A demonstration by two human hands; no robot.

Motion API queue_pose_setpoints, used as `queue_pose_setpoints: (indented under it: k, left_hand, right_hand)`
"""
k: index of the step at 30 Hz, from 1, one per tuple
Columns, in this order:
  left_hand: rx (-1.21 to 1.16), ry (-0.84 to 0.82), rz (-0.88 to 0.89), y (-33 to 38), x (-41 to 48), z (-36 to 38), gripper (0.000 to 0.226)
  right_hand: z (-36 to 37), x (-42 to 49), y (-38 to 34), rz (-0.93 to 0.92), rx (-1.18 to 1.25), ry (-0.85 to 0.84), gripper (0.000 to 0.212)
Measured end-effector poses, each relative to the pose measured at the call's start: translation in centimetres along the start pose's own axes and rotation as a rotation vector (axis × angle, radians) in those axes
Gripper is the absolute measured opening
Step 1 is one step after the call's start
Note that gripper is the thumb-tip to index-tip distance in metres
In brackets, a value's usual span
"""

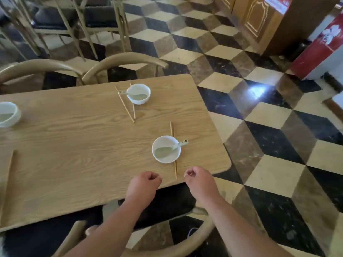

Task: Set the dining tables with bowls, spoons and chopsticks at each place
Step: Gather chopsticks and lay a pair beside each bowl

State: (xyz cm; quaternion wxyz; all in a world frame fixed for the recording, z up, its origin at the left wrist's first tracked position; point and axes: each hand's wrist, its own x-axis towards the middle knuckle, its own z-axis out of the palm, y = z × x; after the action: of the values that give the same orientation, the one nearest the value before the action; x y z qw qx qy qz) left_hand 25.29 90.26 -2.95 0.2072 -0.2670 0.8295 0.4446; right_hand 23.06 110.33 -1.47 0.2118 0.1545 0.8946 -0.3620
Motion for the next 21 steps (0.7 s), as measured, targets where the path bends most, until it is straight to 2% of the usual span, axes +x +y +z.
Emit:
queue_pose_setpoints:
  k: [4, 8, 13, 17, 21]
  left_hand:
    - [-0.041, 0.040, -0.122, 1.9, 1.0, 4.0, 0.017]
    - [-0.039, 0.074, -0.157, 2.8, 2.0, 6.4, 0.017]
    - [0.005, 0.064, -0.177, 3.2, 3.2, 7.9, 0.005]
    - [0.079, 0.074, -0.181, 3.4, 3.7, 8.7, 0.011]
    - [0.180, 0.067, -0.164, 3.9, 4.0, 8.8, 0.015]
  right_hand:
    - [-1.2, 4.3, 1.6, 0.024, -0.053, -0.134, 0.015]
    - [-0.2, 7.0, 1.0, -0.018, -0.066, -0.209, 0.012]
    - [1.6, 8.7, -0.5, -0.010, -0.126, -0.196, 0.007]
    - [2.2, 9.0, -1.5, -0.025, -0.220, -0.179, 0.015]
    - [0.9, 9.7, -1.2, -0.031, -0.293, -0.145, 0.012]
